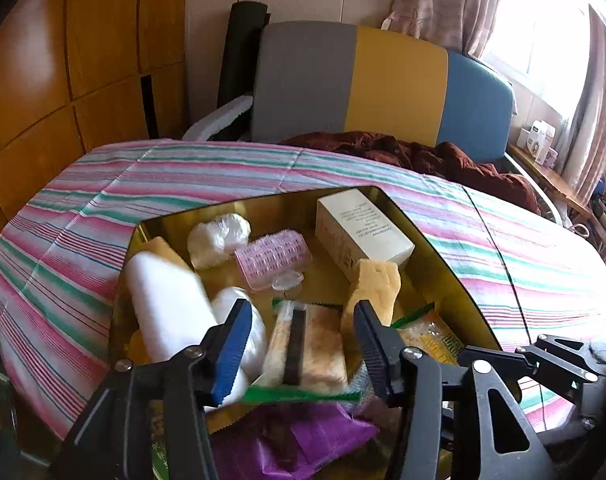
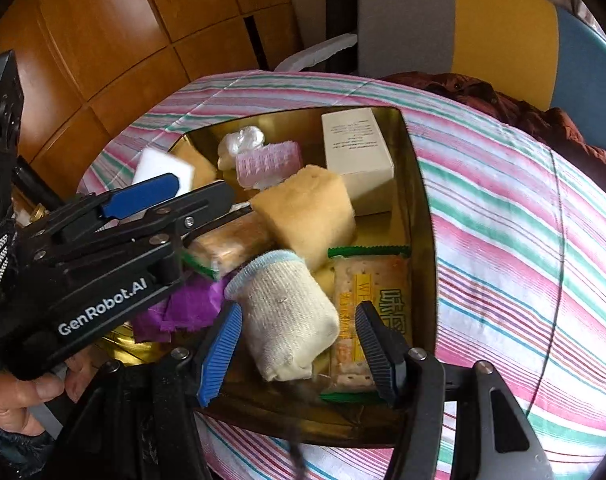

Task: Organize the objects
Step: 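Lower the cracker packet and knit ball into the tray and open both grippers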

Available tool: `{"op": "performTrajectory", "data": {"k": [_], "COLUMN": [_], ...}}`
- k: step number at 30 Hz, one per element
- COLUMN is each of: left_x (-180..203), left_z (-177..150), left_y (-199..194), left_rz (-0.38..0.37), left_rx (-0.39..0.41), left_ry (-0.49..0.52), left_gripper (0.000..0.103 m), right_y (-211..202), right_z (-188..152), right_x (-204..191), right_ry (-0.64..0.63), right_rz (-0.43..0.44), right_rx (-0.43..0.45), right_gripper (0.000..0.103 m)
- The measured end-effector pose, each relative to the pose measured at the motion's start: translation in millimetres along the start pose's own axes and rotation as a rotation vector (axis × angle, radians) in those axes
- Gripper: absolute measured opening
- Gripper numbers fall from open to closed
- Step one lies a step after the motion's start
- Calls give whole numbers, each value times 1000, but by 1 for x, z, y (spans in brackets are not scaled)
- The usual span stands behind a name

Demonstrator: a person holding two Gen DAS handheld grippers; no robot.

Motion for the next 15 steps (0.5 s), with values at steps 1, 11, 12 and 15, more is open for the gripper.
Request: {"op": "performTrajectory", "data": {"k": [1, 11, 12, 15], "left_x": [0, -2, -2, -5], "left_z": [1, 5, 5, 2], "left_y": [-2, -30, -34, -45], "left_rz": [0, 16, 20, 34], "left_rx": [6, 60, 67, 79], "left_ry": [0, -8, -9, -12], "left_gripper": [54, 68, 70, 77], "right_y": [-2, -27, -28, -33], "right_z": [0, 9, 9, 9], "right_x": [1, 10, 11, 13], "right_ry": [2, 7, 9, 22], "right_rz": [-7, -175, -189, -212], "right_rx": [7, 111, 117, 130], "right_gripper": [61, 66, 70, 72]}}
Point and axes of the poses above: each gripper's, at about its wrist camera, not at the fingertips, and y roughly the way its jaws point, x to its right, z to its top, the point moved 5 cm from there along y, roughly the way its jaws point, and after that the axes turned 6 degrees about x, right-handed, at the moved point
